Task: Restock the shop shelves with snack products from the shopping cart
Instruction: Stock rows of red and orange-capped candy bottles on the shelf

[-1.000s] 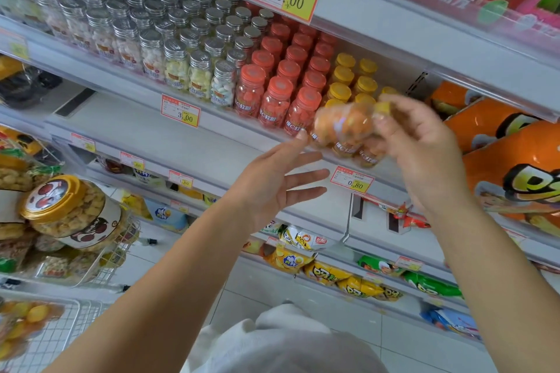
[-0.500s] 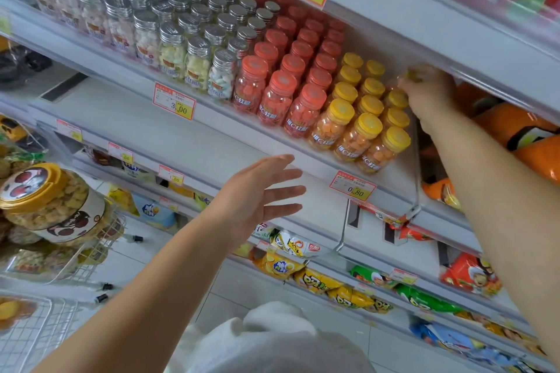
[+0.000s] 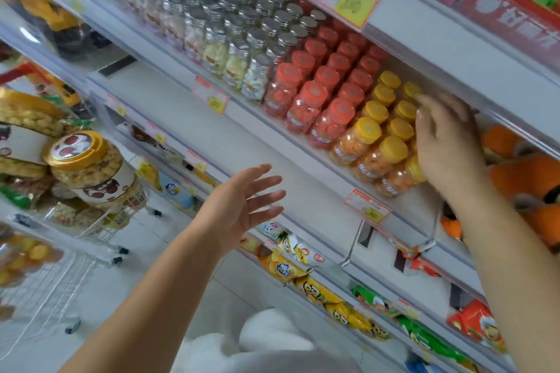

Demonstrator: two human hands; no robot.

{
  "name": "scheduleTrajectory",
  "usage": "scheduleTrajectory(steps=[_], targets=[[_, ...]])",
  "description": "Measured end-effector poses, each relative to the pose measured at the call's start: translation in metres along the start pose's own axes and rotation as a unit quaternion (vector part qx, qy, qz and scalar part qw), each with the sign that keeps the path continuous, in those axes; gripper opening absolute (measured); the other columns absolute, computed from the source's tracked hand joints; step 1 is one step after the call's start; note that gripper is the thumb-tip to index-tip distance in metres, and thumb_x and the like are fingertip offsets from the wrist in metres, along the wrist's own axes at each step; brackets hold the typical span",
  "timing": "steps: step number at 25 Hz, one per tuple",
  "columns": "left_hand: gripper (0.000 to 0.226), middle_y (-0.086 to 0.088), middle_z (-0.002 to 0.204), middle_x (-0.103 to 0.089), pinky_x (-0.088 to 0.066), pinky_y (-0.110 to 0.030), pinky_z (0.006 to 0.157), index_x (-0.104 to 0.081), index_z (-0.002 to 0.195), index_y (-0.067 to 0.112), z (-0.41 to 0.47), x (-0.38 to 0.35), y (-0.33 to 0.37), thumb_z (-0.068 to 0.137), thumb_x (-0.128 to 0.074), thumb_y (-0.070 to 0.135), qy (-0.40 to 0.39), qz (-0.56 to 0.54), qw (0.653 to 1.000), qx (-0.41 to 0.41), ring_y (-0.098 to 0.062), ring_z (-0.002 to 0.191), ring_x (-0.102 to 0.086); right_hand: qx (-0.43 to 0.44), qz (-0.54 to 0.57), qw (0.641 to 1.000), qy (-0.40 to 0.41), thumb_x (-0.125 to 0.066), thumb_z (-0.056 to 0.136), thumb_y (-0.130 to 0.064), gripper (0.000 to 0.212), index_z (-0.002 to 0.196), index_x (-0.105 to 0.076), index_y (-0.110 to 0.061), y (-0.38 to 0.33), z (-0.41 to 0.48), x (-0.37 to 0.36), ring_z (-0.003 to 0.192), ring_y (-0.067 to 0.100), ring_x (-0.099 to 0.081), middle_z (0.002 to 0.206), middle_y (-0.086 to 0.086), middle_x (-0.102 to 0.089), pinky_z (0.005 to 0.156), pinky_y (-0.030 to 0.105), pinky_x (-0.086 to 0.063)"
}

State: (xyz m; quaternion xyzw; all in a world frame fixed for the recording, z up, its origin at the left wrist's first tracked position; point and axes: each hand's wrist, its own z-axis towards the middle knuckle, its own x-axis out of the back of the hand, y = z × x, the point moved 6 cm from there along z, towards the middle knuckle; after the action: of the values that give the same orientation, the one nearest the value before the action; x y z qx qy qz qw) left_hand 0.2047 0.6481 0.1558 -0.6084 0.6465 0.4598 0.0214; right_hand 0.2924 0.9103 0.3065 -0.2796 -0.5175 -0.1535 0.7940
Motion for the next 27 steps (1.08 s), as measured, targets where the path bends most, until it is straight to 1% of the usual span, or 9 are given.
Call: scheduleTrajectory(steps=[2, 5, 9, 11, 14, 17, 21, 24, 27], targets=[[0.026, -0.009, 0.112, -0.073, -0.059, -0.029, 0.057, -0.064, 0.121, 0.011, -0.009, 0.032, 0.007, 0.098, -0.057, 0.023, 0.037, -0.028, 0.999, -0.004, -0.020, 0.080, -0.072, 0.109, 0.038, 0.993, 0.036, -0.038, 0.100, -0.022, 0.039, 0.130, -0.059, -0.011, -0.052, -0.036, -0.003, 0.140, 0.031, -0.034, 0.145, 0.015, -0.045, 0.116, 0.030, -0.022], [0.019, -0.007, 0.105, -0.072, -0.060, -0.028, 0.059, -0.064, 0.114, 0.014, -0.034, 0.108, 0.017, 0.100, -0.054, 0.022, 0.098, -0.030, 0.995, 0.003, -0.019, 0.076, -0.071, 0.148, 0.127, 0.981, -0.003, -0.040, 0.098, -0.017, 0.035, 0.121, -0.064, -0.006, -0.118, -0.088, -0.042, 0.140, 0.023, -0.034, 0.139, 0.013, -0.051, 0.116, 0.018, -0.017], [0.018, -0.009, 0.112, -0.069, -0.058, -0.031, 0.068, -0.064, 0.112, 0.014, -0.089, 0.257, 0.033, 0.100, -0.054, 0.023, 0.230, -0.033, 0.973, 0.007, -0.019, 0.084, -0.067, 0.115, 0.220, 0.959, -0.137, -0.043, 0.092, -0.019, 0.034, 0.112, -0.068, -0.007, -0.225, -0.143, -0.137, 0.124, 0.018, -0.049, 0.126, 0.010, -0.060, 0.104, 0.003, -0.022], [0.013, -0.009, 0.111, -0.066, -0.054, -0.031, 0.073, -0.064, 0.104, 0.016, -0.121, 0.328, 0.036, 0.100, -0.054, 0.023, 0.307, -0.063, 0.950, 0.004, -0.017, 0.087, -0.063, 0.142, 0.229, 0.935, -0.229, -0.047, 0.089, -0.014, 0.031, 0.110, -0.069, -0.007, -0.286, -0.171, -0.194, 0.115, 0.012, -0.052, 0.120, 0.009, -0.063, 0.099, 0.000, -0.024], [0.010, -0.007, 0.110, -0.063, -0.053, -0.031, 0.073, -0.063, 0.097, 0.018, -0.153, 0.409, 0.027, 0.100, -0.055, 0.024, 0.385, -0.125, 0.914, 0.012, -0.016, 0.087, -0.061, 0.181, 0.208, 0.889, -0.366, -0.054, 0.094, -0.009, 0.024, 0.113, -0.068, -0.011, -0.360, -0.207, -0.271, 0.112, 0.015, -0.055, 0.119, 0.003, -0.060, 0.094, 0.008, -0.029], [0.010, -0.007, 0.112, -0.064, -0.055, -0.032, 0.075, -0.063, 0.098, 0.017, -0.174, 0.471, 0.013, 0.100, -0.055, 0.023, 0.445, -0.201, 0.872, 0.018, -0.017, 0.091, -0.063, 0.209, 0.160, 0.834, -0.485, -0.054, 0.095, -0.010, 0.027, 0.119, -0.064, -0.017, -0.419, -0.235, -0.355, 0.104, 0.011, -0.052, 0.118, -0.004, -0.055, 0.085, 0.015, -0.030], [0.024, -0.009, 0.123, -0.064, -0.055, -0.033, 0.073, -0.060, 0.121, 0.010, -0.188, 0.524, -0.006, 0.102, -0.052, 0.022, 0.504, -0.285, 0.815, 0.018, -0.024, 0.105, -0.063, 0.233, 0.087, 0.755, -0.607, -0.054, 0.096, -0.014, 0.034, 0.129, -0.059, -0.017, -0.489, -0.276, -0.476, 0.122, 0.026, -0.052, 0.133, 0.010, -0.055, 0.097, 0.027, -0.037], [0.028, -0.011, 0.128, -0.063, -0.055, -0.035, 0.077, -0.058, 0.126, 0.009, -0.170, 0.562, -0.014, 0.101, -0.054, 0.021, 0.500, -0.321, 0.804, 0.017, -0.026, 0.108, -0.065, 0.275, 0.006, 0.702, -0.657, -0.049, 0.097, -0.019, 0.043, 0.140, -0.049, -0.018, -0.541, -0.305, -0.560, 0.124, 0.029, -0.050, 0.142, 0.013, -0.047, 0.097, 0.030, -0.039], [0.024, -0.010, 0.127, -0.064, -0.057, -0.038, 0.083, -0.062, 0.120, 0.012, -0.128, 0.605, -0.014, 0.099, -0.057, 0.022, 0.479, -0.338, 0.810, 0.007, -0.025, 0.114, -0.064, 0.313, -0.044, 0.686, -0.656, -0.051, 0.094, -0.018, 0.049, 0.142, -0.043, -0.014, -0.569, -0.328, -0.643, 0.127, 0.032, -0.047, 0.142, 0.016, -0.044, 0.101, 0.036, -0.039]])
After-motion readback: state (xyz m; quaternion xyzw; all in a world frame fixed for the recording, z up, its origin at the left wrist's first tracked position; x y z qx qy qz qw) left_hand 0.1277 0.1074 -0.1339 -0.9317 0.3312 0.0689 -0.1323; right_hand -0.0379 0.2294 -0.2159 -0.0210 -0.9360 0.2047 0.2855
